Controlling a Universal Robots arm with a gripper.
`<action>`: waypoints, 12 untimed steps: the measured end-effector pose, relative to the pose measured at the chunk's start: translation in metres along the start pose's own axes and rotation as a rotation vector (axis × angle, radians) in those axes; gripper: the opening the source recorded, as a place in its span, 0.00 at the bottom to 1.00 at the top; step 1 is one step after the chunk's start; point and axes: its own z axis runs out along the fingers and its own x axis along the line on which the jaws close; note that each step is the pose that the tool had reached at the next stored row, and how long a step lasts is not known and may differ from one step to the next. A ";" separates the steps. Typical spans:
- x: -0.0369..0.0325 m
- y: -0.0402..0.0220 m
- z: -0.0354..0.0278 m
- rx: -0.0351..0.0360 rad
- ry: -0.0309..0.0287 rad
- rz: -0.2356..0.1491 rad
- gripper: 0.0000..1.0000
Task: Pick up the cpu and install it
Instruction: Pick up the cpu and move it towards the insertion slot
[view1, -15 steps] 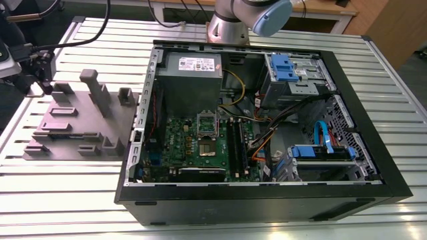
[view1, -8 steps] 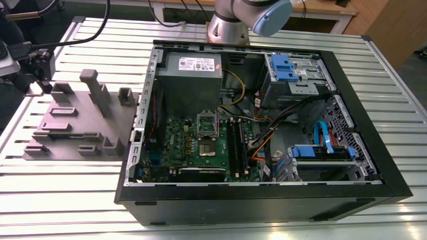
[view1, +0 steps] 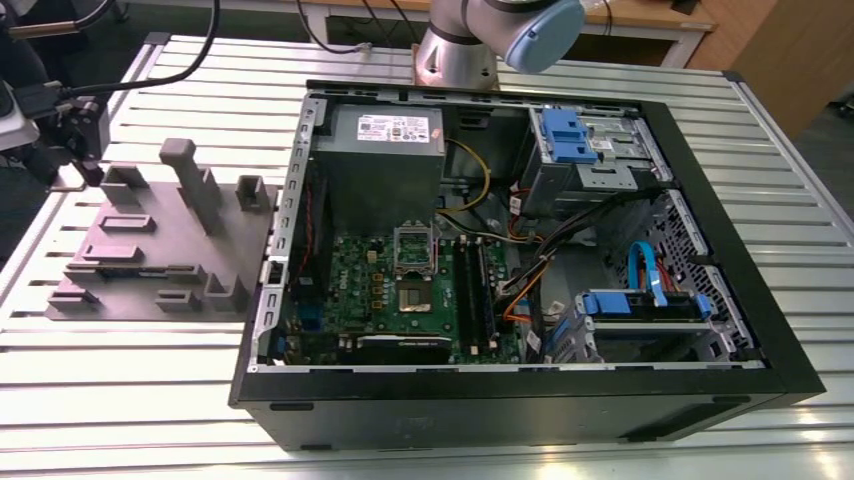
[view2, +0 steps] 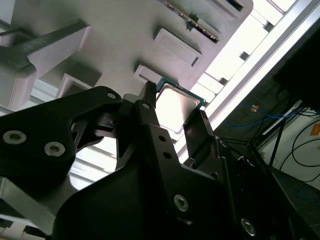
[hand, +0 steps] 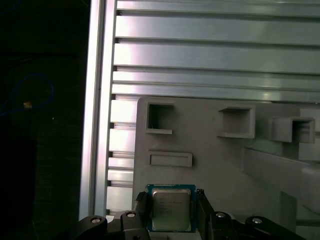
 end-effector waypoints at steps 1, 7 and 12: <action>0.0000 0.0000 -0.0002 0.0000 0.0000 0.000 0.47; 0.0000 0.0000 -0.0013 0.0000 -0.0001 0.000 0.47; 0.0000 0.0001 -0.0023 -0.0001 0.0000 0.000 0.47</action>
